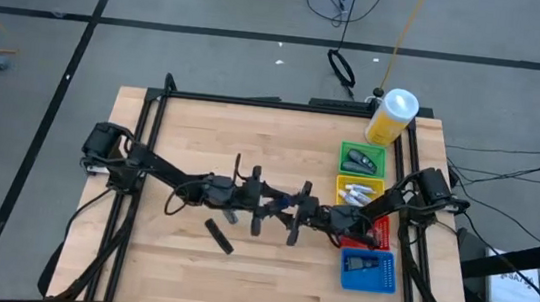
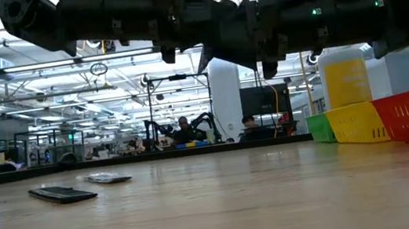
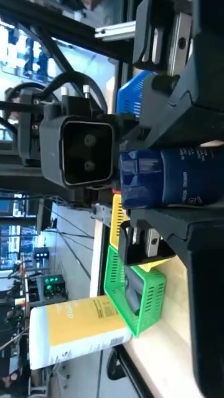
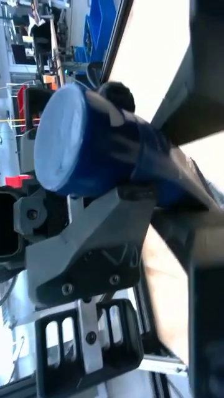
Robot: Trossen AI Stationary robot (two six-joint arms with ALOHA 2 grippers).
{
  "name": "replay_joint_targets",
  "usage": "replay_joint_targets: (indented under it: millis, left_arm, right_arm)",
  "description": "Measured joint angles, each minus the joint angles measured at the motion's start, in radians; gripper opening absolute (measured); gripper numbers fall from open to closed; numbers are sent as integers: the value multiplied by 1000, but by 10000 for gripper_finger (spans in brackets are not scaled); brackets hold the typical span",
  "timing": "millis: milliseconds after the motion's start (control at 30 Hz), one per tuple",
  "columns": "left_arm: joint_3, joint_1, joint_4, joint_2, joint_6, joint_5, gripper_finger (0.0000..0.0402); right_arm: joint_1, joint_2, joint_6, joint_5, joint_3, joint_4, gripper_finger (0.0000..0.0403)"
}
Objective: Pick & Place Travel size toiletries
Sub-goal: Put the blue shave cream into the blue basket
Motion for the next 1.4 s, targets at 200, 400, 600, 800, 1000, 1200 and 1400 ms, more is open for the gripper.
replay_joint_targets:
  millis: [200,400,600,800,1000,1200,1400]
  left_arm:
    - [0,4,-136,-109,73,11,190]
    - [0,-4,-536,-319,25,-86,263]
    - [-59,-60,-771,-356,-125,-352,276]
    - [-221,-84,-618,-300,-333,-452,251]
    - [-341,-84,-427,-242,-454,-482,226]
    - [-351,-84,-422,-217,-462,-502,211]
    - [-351,-86,-409,-163,-478,-533,207]
  right_arm:
    - [3,-34,-1,6,-52,-56,21]
    - [-4,-339,54,165,-172,-403,40]
    - [-114,-856,163,205,-98,-1341,30]
    - [-389,-1019,221,36,-1,-1973,33]
    - [-579,-976,132,-87,-2,-2091,49]
    - [-510,-984,181,-589,-2,-2139,28]
    - [-178,-985,628,-966,-2,-2277,26]
